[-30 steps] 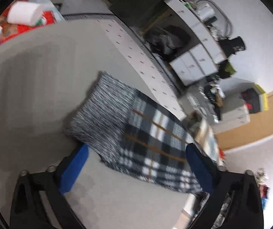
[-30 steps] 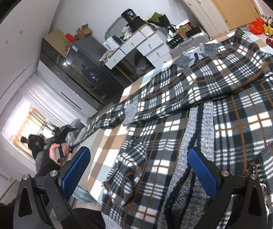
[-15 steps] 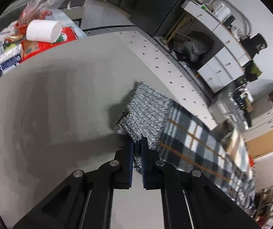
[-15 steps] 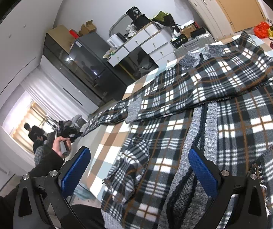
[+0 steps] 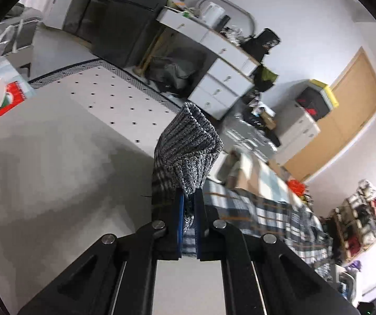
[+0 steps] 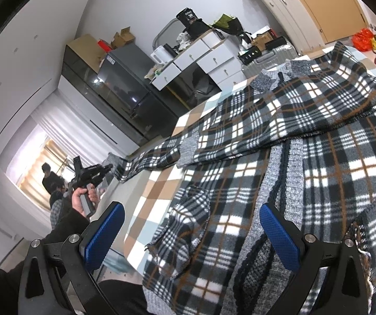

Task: Fold large clothes

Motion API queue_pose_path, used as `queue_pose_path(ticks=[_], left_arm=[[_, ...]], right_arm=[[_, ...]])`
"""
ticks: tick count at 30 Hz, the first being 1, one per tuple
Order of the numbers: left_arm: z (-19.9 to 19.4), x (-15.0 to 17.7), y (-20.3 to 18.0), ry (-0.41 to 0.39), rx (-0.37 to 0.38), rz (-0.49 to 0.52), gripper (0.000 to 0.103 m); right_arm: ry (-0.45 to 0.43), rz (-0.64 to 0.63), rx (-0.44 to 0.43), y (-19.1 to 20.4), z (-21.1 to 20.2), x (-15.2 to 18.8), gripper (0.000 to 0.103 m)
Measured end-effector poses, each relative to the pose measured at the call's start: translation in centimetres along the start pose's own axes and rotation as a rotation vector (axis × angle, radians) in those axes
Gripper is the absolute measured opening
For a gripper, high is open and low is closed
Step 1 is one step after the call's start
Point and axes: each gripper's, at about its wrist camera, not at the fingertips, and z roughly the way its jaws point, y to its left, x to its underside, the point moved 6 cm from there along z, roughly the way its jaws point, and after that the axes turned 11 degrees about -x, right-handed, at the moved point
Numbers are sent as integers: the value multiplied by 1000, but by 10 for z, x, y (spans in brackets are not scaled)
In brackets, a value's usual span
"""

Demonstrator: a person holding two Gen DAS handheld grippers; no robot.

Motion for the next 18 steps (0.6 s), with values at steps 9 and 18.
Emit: queue_pose_path(ticks=[9, 18], left_arm=[[19, 3, 19, 46, -85, -24, 29], [26, 5, 23, 40, -96, -55, 45]], right_arm=[[8, 9, 10, -5, 4, 2, 103], [31, 32, 23, -14, 12, 7, 103]])
